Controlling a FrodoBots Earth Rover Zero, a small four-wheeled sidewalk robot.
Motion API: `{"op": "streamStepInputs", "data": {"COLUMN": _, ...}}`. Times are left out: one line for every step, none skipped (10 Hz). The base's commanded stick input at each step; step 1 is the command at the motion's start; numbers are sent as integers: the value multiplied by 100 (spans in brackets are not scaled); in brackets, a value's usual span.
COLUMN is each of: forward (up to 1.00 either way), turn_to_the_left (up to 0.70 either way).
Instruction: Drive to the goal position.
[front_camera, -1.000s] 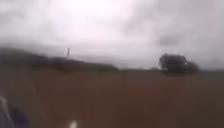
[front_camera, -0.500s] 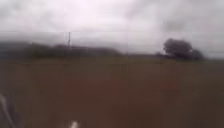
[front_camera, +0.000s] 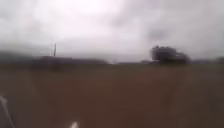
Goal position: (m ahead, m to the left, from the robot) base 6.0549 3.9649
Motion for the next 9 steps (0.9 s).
{"op": "streamStepInputs", "data": {"forward": 70, "turn_to_the_left": 0}}
{"op": "streamStepInputs", "data": {"forward": 70, "turn_to_the_left": 0}}
{"op": "streamStepInputs", "data": {"forward": 70, "turn_to_the_left": 0}}
{"op": "streamStepInputs", "data": {"forward": 70, "turn_to_the_left": 0}}
{"op": "streamStepInputs", "data": {"forward": 70, "turn_to_the_left": 0}}
{"op": "streamStepInputs", "data": {"forward": 70, "turn_to_the_left": 0}}
{"op": "streamStepInputs", "data": {"forward": 70, "turn_to_the_left": 0}}
{"op": "streamStepInputs", "data": {"forward": 70, "turn_to_the_left": 0}}
{"op": "streamStepInputs", "data": {"forward": 70, "turn_to_the_left": 0}}
